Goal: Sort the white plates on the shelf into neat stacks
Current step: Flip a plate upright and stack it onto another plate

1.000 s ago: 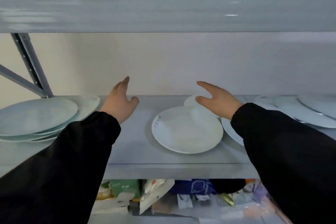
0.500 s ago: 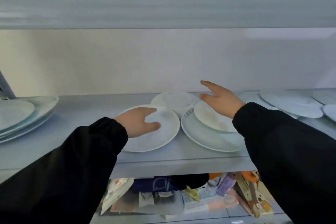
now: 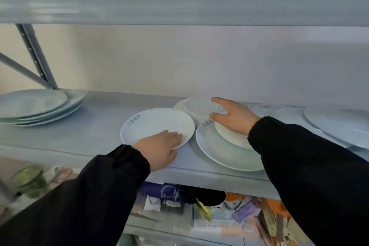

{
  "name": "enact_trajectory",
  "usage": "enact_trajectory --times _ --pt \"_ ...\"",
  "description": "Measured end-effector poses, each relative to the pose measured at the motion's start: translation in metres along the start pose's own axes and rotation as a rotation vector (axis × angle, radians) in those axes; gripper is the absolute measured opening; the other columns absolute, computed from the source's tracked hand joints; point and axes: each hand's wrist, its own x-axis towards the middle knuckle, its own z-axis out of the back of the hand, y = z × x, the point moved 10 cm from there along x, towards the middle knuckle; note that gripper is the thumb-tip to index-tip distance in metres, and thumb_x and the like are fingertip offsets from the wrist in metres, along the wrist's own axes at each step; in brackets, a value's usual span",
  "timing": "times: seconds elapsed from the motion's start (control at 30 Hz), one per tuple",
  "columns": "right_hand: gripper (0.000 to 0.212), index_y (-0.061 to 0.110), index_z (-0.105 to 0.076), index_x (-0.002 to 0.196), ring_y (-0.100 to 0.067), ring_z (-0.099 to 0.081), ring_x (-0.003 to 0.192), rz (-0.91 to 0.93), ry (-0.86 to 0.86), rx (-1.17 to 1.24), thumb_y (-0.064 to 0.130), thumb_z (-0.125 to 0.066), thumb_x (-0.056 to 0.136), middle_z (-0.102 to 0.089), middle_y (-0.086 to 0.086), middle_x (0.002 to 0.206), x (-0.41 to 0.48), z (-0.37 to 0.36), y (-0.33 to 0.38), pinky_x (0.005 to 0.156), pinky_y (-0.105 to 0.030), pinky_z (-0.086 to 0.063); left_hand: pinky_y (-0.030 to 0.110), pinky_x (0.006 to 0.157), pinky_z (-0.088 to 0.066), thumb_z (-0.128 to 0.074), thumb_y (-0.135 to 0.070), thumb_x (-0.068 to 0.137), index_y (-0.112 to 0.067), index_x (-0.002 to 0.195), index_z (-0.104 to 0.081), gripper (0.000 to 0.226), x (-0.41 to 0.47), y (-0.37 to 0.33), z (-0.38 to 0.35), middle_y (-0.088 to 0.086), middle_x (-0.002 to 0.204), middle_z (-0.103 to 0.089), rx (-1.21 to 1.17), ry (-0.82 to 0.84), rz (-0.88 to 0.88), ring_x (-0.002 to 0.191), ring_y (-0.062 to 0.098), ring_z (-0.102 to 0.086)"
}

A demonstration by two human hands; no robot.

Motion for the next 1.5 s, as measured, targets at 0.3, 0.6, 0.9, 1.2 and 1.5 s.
enact_trajectory --times 0.3,0.6,0.9,1.2,1.5 --pt "0.065 0.025 -0.032 0.153 -0.013 -0.031 0.144 0.062 0.075 -0.039 0.039 -0.058 0.095 -0.032 0.006 0.159 0.018 -0.033 0.026 0.111 -0.023 -0.023 0.044 0.119 -0.020 -0.029 -0.030 0.105 -0.029 0.156 -0.015 0.053 -0.003 0.066 -0.020 -0.010 0.164 -0.013 0.030 -0.011 0.056 0.150 0.014 -0.013" --pt "0.073 0.020 -0.027 0.155 -0.022 -0.031 0.143 -0.028 0.149 -0.234 0.044 -0.056 0.093 -0.033 -0.004 0.158 0.053 -0.076 0.046 0.113 -0.031 -0.026 0.044 0.120 -0.019 -0.030 -0.030 0.104 -0.031 0.156 -0.016 0.054 0.000 0.141 -0.015 -0.011 0.164 -0.012 0.019 -0.003 0.083 0.150 0.014 -0.012" --pt "0.082 0.015 -0.035 0.148 -0.027 -0.043 0.132 -0.224 0.166 -0.427 0.058 -0.056 0.082 -0.045 -0.006 0.147 0.077 -0.103 0.037 0.106 -0.039 -0.038 0.044 0.120 -0.018 -0.029 -0.030 0.104 -0.028 0.156 -0.015 0.054 0.000 0.174 -0.015 -0.010 0.164 -0.012 0.034 -0.002 0.004 0.150 0.015 -0.012" --pt "0.073 0.017 -0.045 0.136 -0.022 -0.053 0.117 -0.123 0.163 -0.340 0.054 -0.067 0.077 -0.051 0.000 0.134 0.060 -0.128 0.079 0.098 -0.038 -0.044 0.045 0.120 -0.019 -0.030 -0.028 0.103 -0.028 0.156 -0.016 0.054 0.005 0.193 -0.015 -0.009 0.164 -0.013 0.040 -0.011 -0.058 0.150 0.016 -0.012" --pt "0.079 0.025 -0.041 0.127 -0.018 -0.049 0.111 0.017 0.183 -0.353 0.075 -0.061 0.069 -0.043 0.010 0.126 -0.003 -0.141 0.132 0.092 -0.038 -0.046 0.041 0.120 -0.018 -0.032 -0.036 0.102 -0.026 0.156 -0.018 0.056 0.007 0.210 -0.008 -0.006 0.163 -0.016 0.027 -0.002 -0.022 0.148 0.015 -0.017"
